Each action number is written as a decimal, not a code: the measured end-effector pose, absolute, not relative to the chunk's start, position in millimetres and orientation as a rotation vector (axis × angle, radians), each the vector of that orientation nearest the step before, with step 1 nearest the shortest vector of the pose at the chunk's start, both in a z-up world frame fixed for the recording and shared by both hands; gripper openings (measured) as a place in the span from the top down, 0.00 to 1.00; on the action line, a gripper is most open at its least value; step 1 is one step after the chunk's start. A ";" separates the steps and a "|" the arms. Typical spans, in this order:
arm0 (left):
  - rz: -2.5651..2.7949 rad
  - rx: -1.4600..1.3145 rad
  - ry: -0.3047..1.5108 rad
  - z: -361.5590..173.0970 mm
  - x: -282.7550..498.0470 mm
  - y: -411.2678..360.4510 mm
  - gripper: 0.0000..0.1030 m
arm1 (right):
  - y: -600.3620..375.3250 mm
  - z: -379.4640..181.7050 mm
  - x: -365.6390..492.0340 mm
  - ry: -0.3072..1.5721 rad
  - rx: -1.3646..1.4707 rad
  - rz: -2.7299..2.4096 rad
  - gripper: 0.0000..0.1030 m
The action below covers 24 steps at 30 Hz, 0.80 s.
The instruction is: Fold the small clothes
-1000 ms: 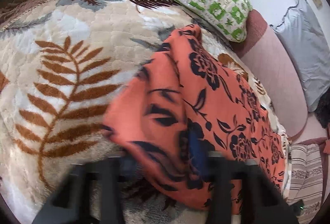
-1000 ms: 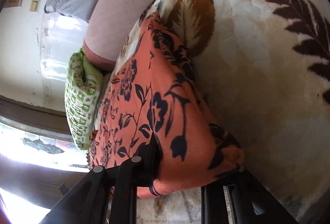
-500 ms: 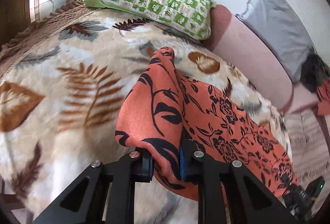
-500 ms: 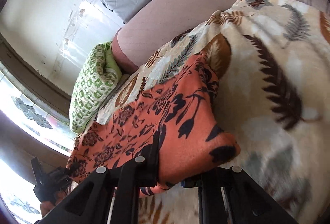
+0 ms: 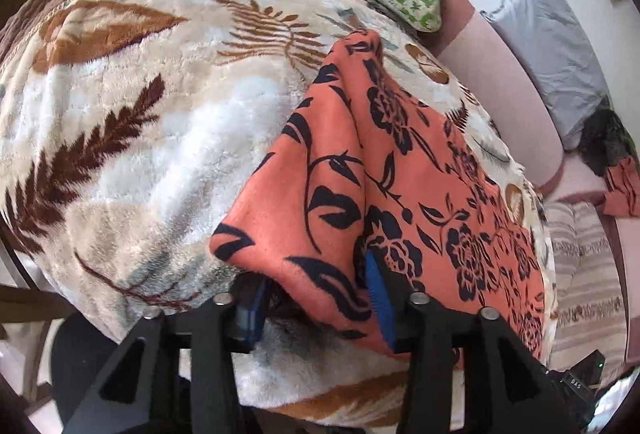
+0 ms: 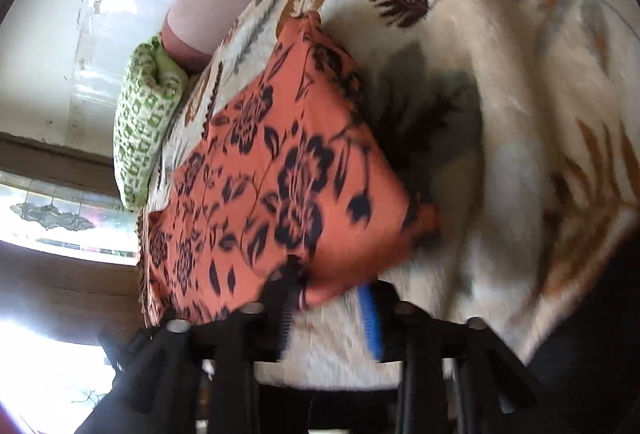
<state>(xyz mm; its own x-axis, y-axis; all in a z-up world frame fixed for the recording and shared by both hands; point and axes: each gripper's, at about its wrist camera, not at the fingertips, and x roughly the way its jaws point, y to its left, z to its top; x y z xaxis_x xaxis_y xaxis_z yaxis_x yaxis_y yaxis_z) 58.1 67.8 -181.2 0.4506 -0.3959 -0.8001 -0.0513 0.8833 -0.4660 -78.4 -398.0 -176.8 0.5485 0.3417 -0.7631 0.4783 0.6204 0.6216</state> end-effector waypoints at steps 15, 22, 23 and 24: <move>-0.212 -0.545 1.043 -158.9 23.5 114.9 0.47 | -275.3 -142.5 34.2 0.985 0.634 0.184 0.61; -0.309 -0.575 1.078 -169.4 42.0 85.1 0.64 | -240.6 -181.5 55.7 1.092 0.541 0.192 0.63; -0.316 -0.571 1.077 -170.8 44.9 81.1 0.66 | -243.7 -177.0 58.2 1.099 0.567 0.195 0.63; -0.314 -0.568 1.071 -171.9 48.0 78.7 0.66 | -245.4 -174.6 61.5 1.096 0.580 0.199 0.63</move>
<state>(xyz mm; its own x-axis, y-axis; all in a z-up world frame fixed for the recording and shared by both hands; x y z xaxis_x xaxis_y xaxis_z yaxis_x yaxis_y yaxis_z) 48.0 78.7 -171.9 0.4543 -0.5046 -0.7342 -0.0287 0.8154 -0.5782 61.5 -245.4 -174.6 0.4572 0.4290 -0.7790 0.1277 0.8352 0.5349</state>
